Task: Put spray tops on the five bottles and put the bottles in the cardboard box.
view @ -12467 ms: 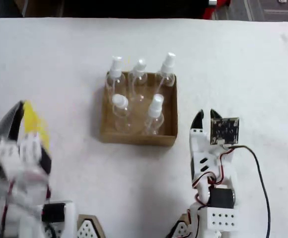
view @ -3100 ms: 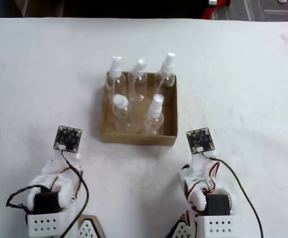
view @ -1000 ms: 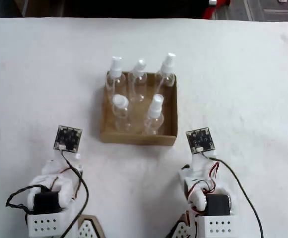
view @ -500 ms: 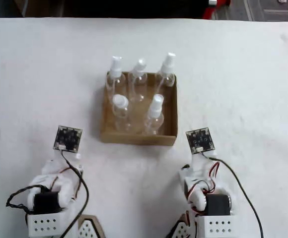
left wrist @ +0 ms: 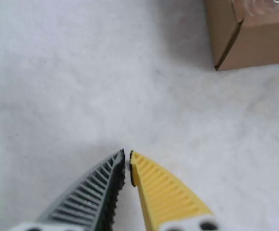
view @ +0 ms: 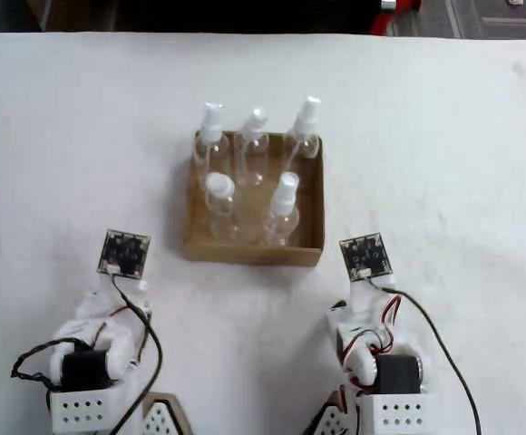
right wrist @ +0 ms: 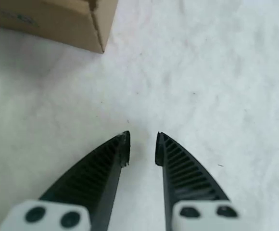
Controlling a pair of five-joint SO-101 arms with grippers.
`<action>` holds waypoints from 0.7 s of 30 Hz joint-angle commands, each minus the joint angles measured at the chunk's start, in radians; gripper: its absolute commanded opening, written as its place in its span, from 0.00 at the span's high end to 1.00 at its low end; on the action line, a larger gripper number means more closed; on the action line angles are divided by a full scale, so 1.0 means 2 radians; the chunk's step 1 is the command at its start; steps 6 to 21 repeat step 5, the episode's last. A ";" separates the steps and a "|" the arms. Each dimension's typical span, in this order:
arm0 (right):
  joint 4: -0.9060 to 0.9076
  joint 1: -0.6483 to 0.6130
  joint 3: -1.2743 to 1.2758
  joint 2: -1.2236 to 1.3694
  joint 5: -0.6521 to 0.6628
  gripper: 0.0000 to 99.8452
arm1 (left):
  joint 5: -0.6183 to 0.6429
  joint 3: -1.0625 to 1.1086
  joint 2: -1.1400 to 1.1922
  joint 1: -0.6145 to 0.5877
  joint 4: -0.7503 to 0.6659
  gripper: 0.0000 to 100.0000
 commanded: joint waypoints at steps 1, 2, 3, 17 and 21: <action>0.002 -0.002 0.005 0.000 0.005 0.93 | 0.006 -0.002 -0.005 0.001 0.003 0.98; 0.002 -0.002 0.005 0.000 0.005 0.93 | 0.006 -0.002 -0.005 0.001 0.003 0.98; 0.002 -0.002 0.005 0.000 0.005 0.93 | 0.006 -0.002 -0.005 0.001 0.003 0.98; 0.002 -0.002 0.005 0.000 0.005 0.93 | 0.006 -0.002 -0.005 0.001 0.003 0.98; 0.002 -0.002 0.005 0.000 0.005 0.93 | 0.006 -0.002 -0.005 0.001 0.003 0.98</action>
